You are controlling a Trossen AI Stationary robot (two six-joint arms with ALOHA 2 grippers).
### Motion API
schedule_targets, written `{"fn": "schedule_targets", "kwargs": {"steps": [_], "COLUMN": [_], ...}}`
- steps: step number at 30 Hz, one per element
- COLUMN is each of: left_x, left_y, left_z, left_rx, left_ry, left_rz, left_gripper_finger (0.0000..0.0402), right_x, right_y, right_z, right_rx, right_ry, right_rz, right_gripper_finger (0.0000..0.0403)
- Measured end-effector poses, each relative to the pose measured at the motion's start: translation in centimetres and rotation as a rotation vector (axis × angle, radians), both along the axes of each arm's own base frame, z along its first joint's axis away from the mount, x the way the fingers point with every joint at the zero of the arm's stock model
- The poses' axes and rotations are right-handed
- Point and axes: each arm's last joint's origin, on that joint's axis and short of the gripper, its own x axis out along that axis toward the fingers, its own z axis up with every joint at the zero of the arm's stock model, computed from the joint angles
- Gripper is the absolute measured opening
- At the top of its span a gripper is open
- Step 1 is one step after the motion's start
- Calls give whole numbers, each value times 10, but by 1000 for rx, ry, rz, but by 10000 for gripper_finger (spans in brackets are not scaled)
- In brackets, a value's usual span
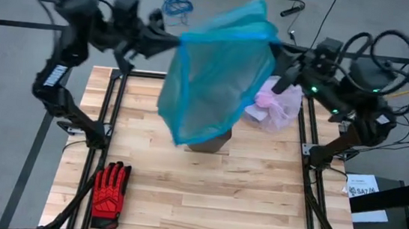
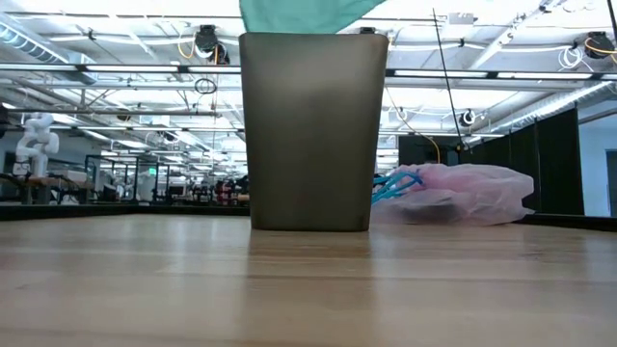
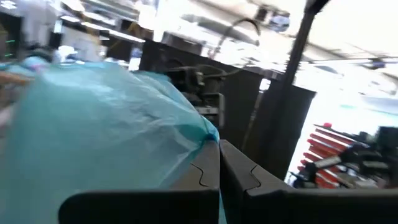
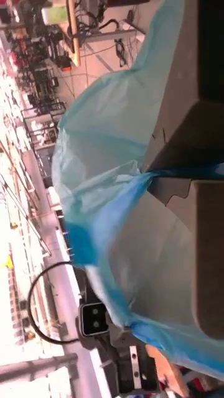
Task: Place trash/remove bag and relplace
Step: Insert the blue trash bag into the trash bin
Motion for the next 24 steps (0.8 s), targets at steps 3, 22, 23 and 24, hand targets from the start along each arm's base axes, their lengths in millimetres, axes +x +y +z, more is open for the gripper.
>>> {"fn": "schedule_targets", "kwargs": {"steps": [3,22,23,24], "left_x": [20,34,34,34], "left_y": [-5,-22,-22,-23], "left_z": [-4,-6,-7,-7], "left_rx": [19,7,21,30], "left_ry": [-15,-25,-21,-19], "left_rz": [-31,101,120,134], "left_gripper_finger": [0,0,0,0], "right_x": [-12,-17,-16,-16], "right_y": [-2,-7,-8,-8], "right_z": [4,-25,-26,-26], "right_rx": [-19,157,156,148], "right_ry": [5,167,175,179], "right_rz": [10,132,130,130], "right_gripper_finger": [0,0,0,0]}}
